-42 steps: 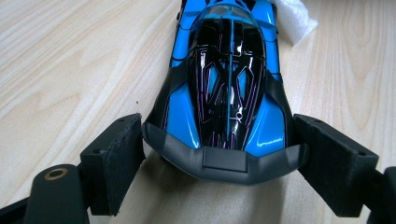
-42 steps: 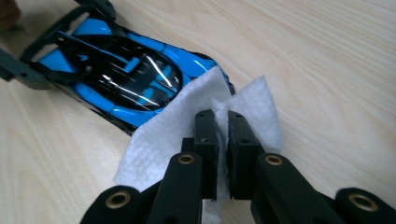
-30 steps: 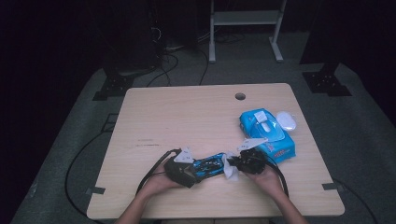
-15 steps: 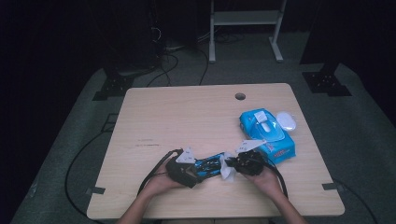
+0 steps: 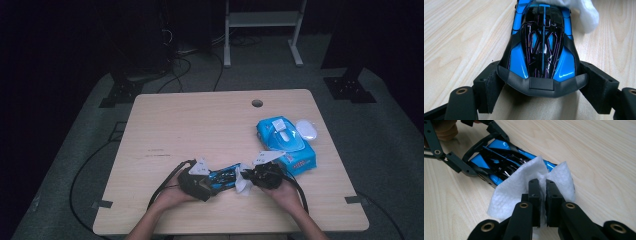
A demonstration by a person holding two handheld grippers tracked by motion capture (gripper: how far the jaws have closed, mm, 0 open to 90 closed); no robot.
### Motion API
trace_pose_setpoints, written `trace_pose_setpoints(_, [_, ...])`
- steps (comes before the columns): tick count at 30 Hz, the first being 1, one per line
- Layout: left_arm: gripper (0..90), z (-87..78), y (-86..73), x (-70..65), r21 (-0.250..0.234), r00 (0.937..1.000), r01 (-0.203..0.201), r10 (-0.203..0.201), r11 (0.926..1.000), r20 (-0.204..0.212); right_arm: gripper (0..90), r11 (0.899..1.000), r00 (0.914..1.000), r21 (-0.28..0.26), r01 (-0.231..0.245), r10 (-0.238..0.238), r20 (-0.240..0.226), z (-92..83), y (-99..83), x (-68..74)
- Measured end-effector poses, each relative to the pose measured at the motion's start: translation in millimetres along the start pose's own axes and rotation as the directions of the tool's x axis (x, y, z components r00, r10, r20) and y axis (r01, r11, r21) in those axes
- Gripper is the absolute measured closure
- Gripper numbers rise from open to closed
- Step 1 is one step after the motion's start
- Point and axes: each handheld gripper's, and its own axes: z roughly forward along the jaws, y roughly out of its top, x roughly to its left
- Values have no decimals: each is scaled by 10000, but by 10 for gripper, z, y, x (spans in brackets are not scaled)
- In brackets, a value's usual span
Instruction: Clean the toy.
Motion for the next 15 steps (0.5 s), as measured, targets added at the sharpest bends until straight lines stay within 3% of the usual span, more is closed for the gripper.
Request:
trace_pose_setpoints(6, [237,25,15,-9,-60,10000,65,-65,10000,-2,841,9974,9948,-175,701,-712,-734,105,112,250])
trace_pose_setpoints(8, [236,13,11,-6,-9,10000,46,-46,10000,-2,841,9957,9935,-107,924,-929,-654,122,123,273])
trace_pose_setpoints(12, [234,-4,-13,1,-97,9999,146,-146,9998,26,841,9971,9970,75,760,-759,-155,67,96,192])
trace_pose_setpoints(15, [236,-7,-13,1,-96,9999,140,-140,9999,20,841,9985,9983,25,548,-547,-192,53,83,157])
